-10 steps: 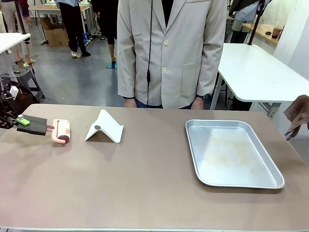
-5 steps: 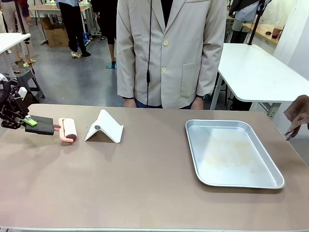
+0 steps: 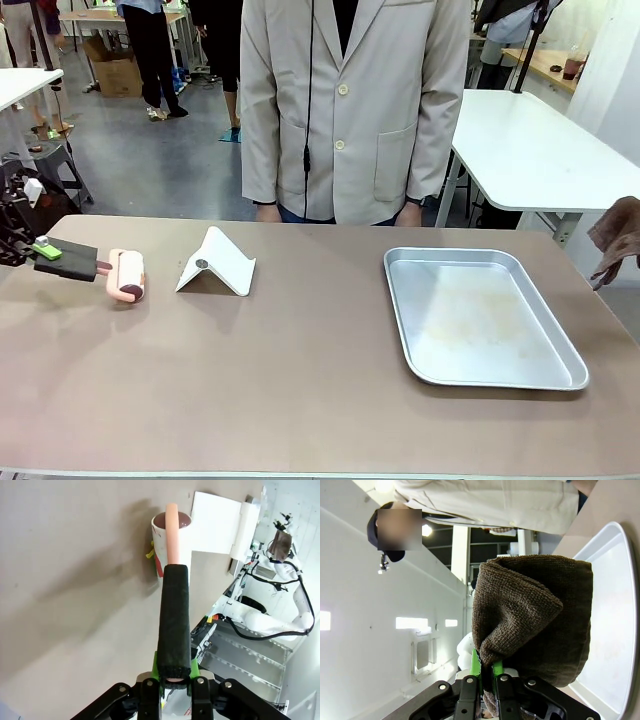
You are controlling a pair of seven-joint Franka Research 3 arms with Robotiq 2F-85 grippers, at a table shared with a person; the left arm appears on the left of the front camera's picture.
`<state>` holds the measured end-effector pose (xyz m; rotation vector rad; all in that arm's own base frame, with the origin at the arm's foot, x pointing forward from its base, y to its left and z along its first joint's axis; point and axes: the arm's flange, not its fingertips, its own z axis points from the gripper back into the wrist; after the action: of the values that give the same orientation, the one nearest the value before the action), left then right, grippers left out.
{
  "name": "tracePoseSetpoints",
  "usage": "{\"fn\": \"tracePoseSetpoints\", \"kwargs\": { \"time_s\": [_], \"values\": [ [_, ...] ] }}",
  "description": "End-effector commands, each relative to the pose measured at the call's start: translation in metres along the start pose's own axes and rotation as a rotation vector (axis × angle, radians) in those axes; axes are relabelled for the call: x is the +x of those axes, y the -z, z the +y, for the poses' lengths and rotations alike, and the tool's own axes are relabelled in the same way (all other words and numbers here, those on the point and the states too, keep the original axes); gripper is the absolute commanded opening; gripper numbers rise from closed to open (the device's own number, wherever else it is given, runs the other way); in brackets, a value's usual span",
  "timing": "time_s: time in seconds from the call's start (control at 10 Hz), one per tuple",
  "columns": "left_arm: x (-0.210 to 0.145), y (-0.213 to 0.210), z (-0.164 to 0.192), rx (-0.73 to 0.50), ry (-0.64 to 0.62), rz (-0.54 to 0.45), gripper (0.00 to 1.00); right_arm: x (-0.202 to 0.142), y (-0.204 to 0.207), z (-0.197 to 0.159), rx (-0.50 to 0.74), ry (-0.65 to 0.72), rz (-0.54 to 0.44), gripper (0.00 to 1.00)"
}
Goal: Clean the surface of the table.
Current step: Clean the area not pointed to by the person.
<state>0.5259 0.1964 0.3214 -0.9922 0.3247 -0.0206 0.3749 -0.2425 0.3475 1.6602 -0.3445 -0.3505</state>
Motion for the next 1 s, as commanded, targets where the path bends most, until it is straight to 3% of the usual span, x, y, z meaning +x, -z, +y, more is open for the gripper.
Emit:
{"fn": "tracePoseSetpoints", "kwargs": {
  "time_s": [0.0, 0.5, 0.9],
  "values": [
    [0.005, -0.009, 0.008, 0.016, -0.062, 0.040, 0.22, -0.001, 0.000, 0.004, 0.000, -0.007, -0.001, 0.10],
    [-0.002, -0.053, 0.033, -0.035, -0.092, -0.021, 0.22, -0.001, 0.000, 0.004, 0.000, -0.007, -0.001, 0.10],
    [-0.066, -0.112, 0.023, -0.262, 0.161, -0.027, 0.22, -0.001, 0.000, 0.004, 0.000, -0.007, -0.001, 0.10]
  ]
}}
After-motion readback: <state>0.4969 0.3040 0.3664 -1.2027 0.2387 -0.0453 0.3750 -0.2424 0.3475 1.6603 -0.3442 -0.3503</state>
